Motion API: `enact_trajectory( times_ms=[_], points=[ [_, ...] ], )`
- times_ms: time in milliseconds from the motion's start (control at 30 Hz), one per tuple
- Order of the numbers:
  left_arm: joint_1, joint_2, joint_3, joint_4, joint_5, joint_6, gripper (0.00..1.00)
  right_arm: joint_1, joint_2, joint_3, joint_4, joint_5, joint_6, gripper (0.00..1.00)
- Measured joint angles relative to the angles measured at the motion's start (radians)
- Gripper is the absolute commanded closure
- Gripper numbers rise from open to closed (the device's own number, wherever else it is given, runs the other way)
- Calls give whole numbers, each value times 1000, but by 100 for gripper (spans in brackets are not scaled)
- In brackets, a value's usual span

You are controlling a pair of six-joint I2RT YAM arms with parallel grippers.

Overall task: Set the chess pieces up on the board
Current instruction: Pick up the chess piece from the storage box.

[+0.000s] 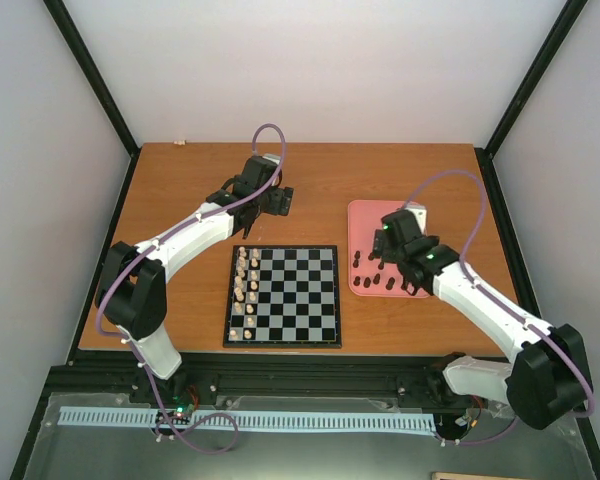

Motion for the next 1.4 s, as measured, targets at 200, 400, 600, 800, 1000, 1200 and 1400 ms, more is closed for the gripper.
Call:
enact_trajectory(
  times_ms=[200,400,600,800,1000,1200,1400],
  points=[
    [0,0,0,-1,-1,0,0,145,26,6,-97,56,26,19],
    [0,0,0,-1,-3,0,0,156,26,19,-127,68,5,33],
    [0,0,0,-1,-10,0,0,157,26,65,-121,19,-30,36],
    [0,0,0,-1,-14,0,0,158,60,68,-93,-97,-73,41],
    [0,2,0,-1,-19,0,0,158,212,122,-72,-132,-106,52],
    [0,4,0,-2,-21,0,0,150,376,218,-32,-169,-129,55],
    [0,4,0,-2,-27,0,0,132,489,250,-2,-209,-138,60]
  ],
)
